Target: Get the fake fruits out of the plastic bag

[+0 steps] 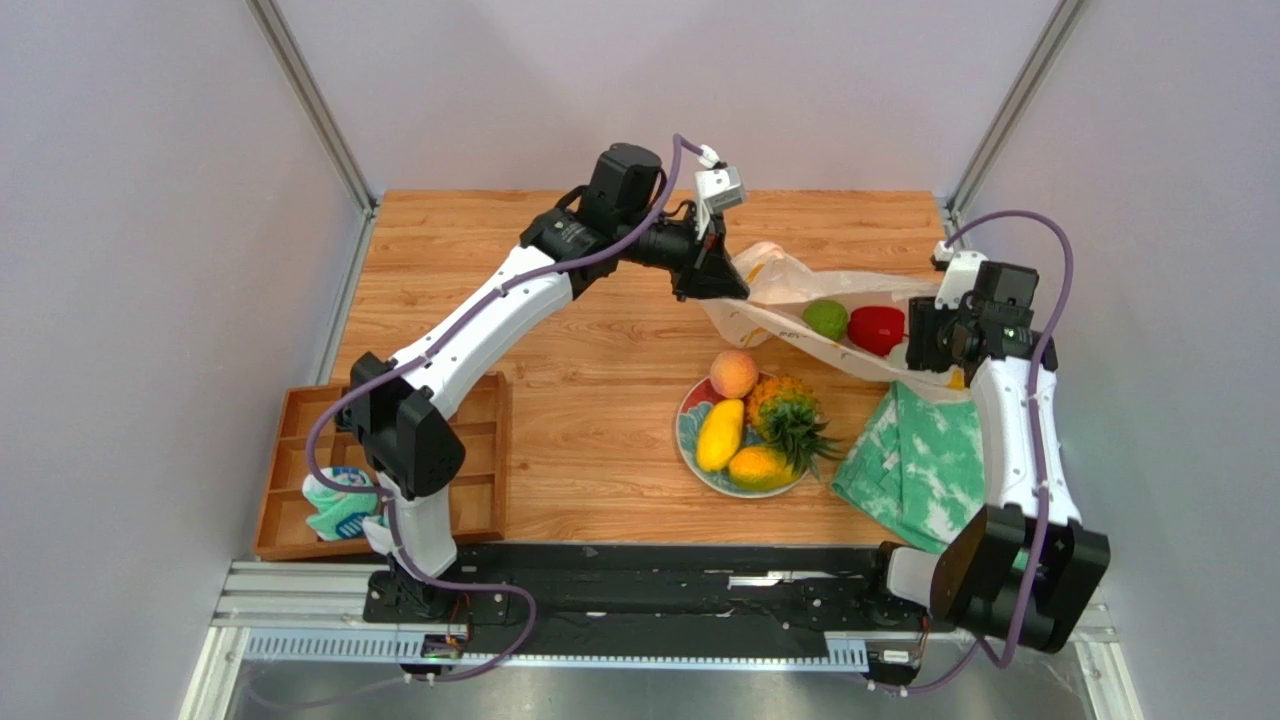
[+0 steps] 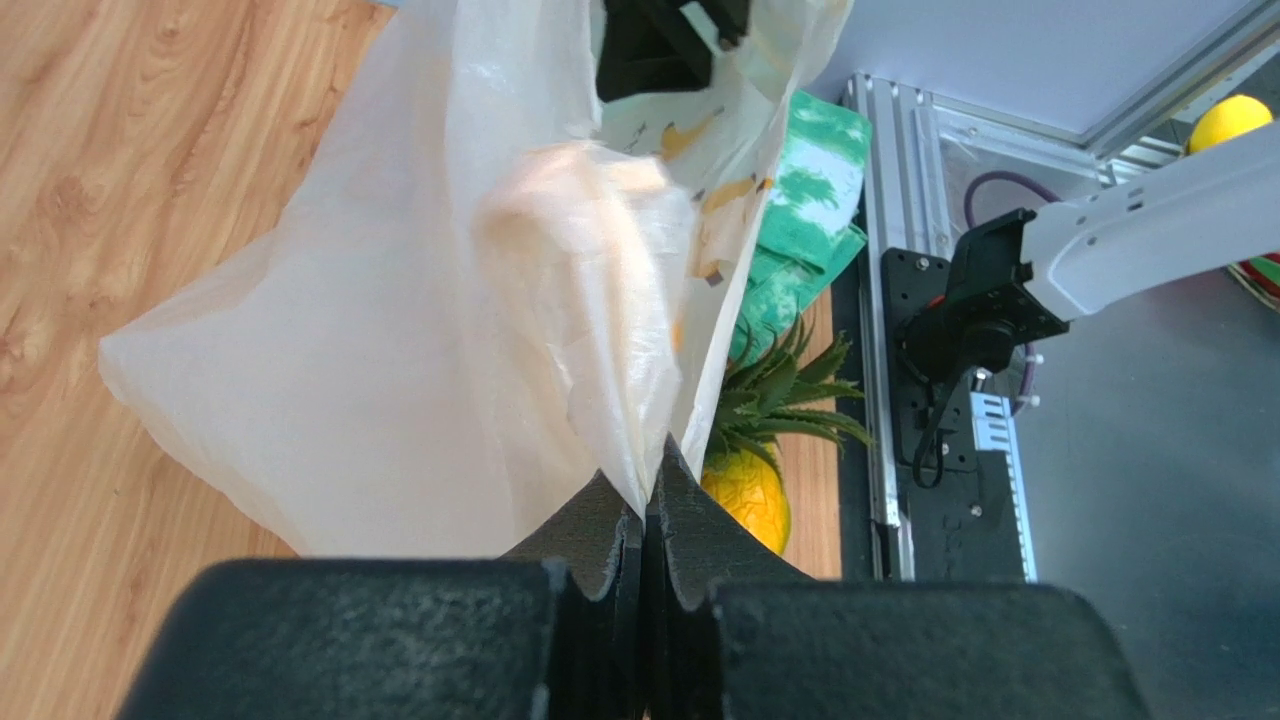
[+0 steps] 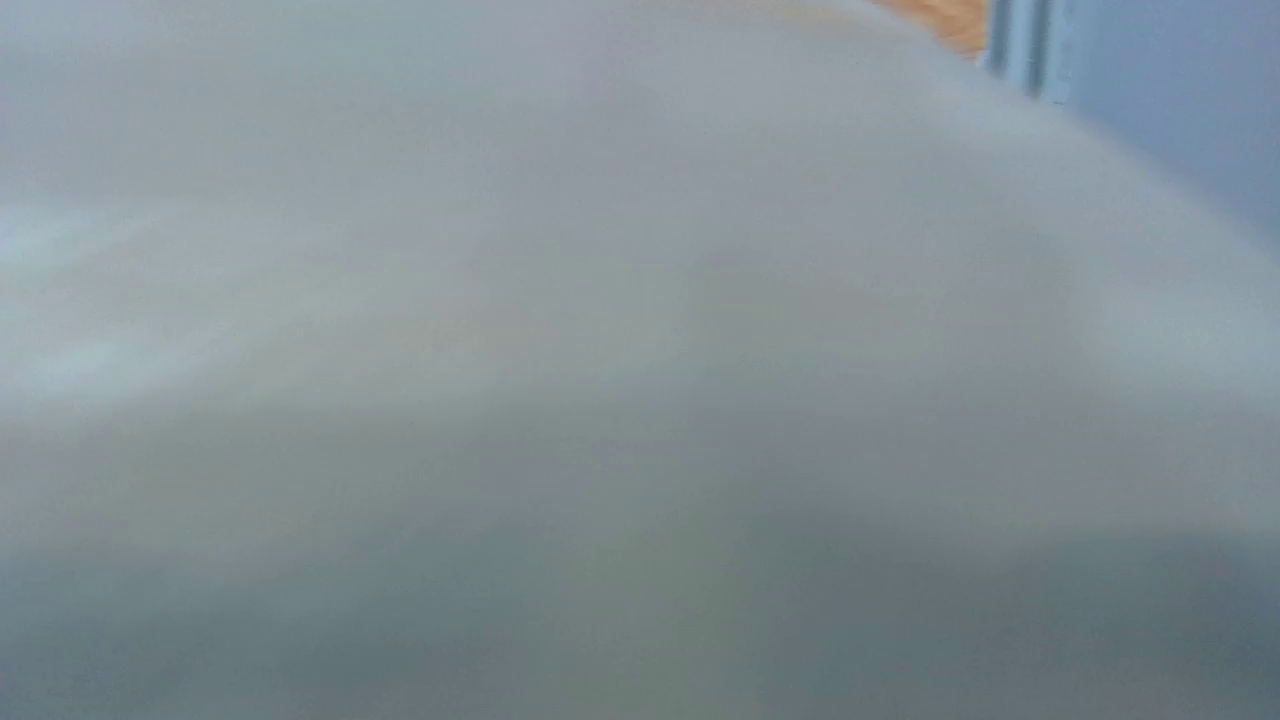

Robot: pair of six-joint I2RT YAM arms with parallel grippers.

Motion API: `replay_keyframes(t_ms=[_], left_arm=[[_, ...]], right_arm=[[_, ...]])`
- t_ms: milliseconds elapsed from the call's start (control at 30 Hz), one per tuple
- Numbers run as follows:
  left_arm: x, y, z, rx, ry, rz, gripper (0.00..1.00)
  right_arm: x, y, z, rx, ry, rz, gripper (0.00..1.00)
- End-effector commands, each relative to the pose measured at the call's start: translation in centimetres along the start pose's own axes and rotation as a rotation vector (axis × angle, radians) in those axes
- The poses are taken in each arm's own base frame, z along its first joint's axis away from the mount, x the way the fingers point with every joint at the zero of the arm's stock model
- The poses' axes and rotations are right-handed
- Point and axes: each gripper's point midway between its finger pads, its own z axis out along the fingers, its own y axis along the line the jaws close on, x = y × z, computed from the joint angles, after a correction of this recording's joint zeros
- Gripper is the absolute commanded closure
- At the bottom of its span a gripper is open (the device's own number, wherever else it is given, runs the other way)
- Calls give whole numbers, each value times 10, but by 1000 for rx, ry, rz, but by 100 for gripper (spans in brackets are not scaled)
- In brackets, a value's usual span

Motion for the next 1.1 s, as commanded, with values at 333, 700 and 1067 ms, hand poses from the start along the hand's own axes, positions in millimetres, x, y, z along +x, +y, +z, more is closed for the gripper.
replay_keyframes(t_ms=[333, 700, 1067], left_arm=[[35, 18, 20, 36, 56, -32, 100], [34, 14, 21, 60, 35, -53, 100], [29, 14, 26, 86, 20, -65, 100]], right_arm=[[-41, 103, 57, -278, -6, -88, 41], [-80, 88, 108, -214, 30, -135, 28], [-79, 141, 149, -287, 94, -42, 0]])
